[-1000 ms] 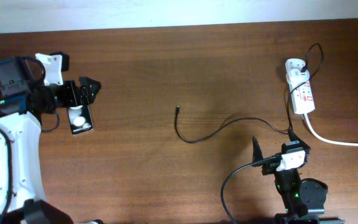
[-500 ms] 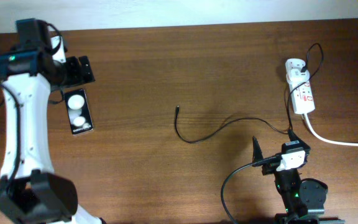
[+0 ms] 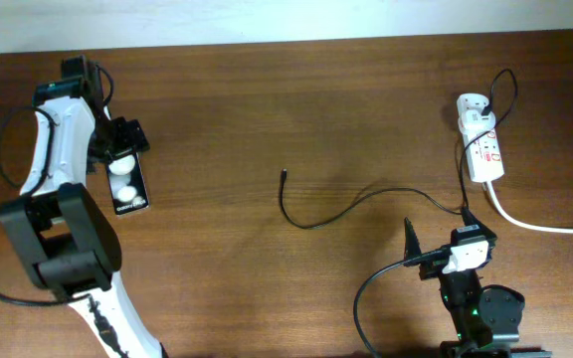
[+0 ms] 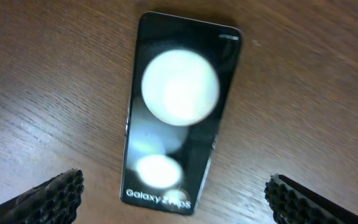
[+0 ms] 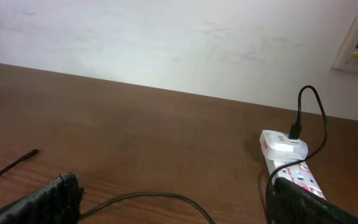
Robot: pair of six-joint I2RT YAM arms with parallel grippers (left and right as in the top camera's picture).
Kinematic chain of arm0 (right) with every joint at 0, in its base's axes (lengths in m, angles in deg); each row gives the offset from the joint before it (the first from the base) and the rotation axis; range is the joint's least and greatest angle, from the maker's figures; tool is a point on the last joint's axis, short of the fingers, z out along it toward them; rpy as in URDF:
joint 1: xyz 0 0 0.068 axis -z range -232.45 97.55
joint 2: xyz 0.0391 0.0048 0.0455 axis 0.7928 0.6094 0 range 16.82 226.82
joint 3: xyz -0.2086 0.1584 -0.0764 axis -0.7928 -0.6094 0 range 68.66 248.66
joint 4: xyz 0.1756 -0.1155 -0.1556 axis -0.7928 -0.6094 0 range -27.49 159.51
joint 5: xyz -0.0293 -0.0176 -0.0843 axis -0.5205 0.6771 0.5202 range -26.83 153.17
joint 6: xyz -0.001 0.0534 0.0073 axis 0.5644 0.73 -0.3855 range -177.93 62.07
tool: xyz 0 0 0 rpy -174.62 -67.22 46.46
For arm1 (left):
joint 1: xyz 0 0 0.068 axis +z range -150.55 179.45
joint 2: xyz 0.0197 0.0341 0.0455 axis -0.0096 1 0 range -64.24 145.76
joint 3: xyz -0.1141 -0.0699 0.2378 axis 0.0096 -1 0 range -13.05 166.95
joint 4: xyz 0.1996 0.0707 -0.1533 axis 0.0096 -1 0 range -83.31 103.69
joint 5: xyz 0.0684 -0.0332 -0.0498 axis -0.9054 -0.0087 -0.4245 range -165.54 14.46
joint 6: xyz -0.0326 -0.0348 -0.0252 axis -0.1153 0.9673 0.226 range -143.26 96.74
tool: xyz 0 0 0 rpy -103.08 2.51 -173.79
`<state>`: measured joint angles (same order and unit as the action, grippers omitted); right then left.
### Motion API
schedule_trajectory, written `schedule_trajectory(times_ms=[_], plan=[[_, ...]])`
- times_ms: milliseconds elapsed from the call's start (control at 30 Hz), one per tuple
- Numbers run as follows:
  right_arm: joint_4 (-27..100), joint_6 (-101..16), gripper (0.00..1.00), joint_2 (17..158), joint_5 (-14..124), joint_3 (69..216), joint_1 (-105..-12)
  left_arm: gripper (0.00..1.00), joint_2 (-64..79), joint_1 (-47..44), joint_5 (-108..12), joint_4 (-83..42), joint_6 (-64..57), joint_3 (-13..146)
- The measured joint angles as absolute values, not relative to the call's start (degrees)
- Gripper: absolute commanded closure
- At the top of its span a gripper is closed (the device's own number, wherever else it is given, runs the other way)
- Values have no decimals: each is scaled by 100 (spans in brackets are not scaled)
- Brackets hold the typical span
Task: Plug charger to phone and switch on socket
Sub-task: 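Move the left gripper over the black phone and lower onto it, then close the left gripper on the phone's sides and grip it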
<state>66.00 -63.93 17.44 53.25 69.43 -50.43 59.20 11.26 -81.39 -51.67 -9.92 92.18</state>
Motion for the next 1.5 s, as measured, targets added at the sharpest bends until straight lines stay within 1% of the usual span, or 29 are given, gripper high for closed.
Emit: schedule_trajectory(times_ms=[367,1233,1500], plan=[[6600,-6393,2,1744,5325,6943,-5043,1,6812,1170,-8124,-4992,-994,9218],[6600,-6389,1,1744,5325,6943,-5043,0,6851,1177,-8074,-4667,-1001,9249],[6600,-6393,1,1744,5325,6943,-5043,0,6890,1432,-7601,-4684,-1302,9249]])
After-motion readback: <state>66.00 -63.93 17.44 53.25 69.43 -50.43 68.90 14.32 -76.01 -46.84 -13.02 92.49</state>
